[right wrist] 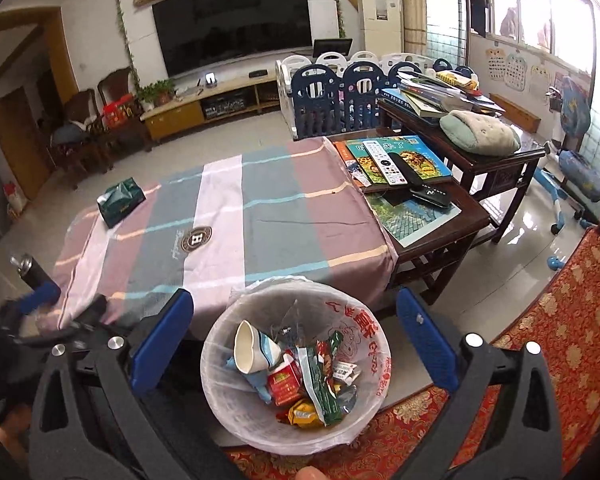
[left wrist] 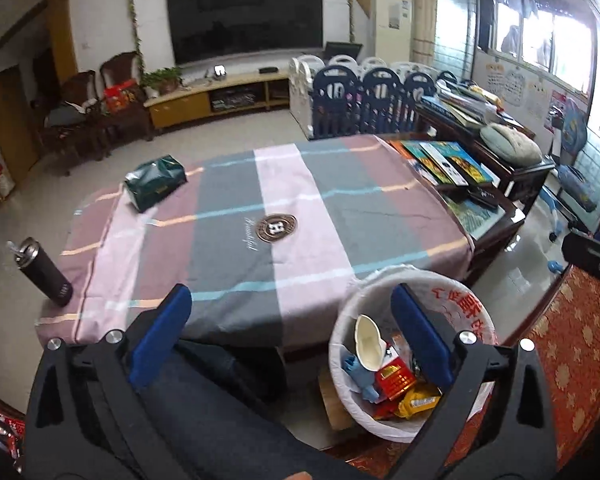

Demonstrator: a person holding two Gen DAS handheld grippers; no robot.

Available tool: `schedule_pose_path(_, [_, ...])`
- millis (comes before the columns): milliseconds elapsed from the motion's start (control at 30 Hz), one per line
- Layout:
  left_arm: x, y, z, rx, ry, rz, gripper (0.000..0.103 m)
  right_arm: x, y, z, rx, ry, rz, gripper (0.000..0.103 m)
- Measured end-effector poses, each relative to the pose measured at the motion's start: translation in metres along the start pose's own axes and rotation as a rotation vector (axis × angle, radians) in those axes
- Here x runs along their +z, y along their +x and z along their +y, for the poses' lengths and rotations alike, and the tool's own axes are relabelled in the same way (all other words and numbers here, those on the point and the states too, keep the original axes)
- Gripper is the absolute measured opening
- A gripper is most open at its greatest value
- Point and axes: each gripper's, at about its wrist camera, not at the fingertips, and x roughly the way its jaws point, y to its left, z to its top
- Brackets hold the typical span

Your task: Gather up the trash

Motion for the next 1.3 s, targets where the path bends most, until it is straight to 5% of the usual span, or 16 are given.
schedule_pose_path(100, [0.004, -0.025, 0.010, 0.051, -0.014, -0.037, 0.099, 0.000, -0.011, 0.007, 0.018, 0.023, -0.016, 0.099])
schedule_pose_path(467, [0.002, -0.082, 0.028, 0.034, -0.070, -0.152, 0.100, -0.004, -0.035, 0.045, -0.011, -0.081, -0.092, 0.099])
schedule_pose_path(1300, [-0.003, -0.078, 0.035, 0.008, -0.105, -0.121, 0.100, -0.009, -0.023, 0.054, 0.002, -0.102, -0.061, 0.099])
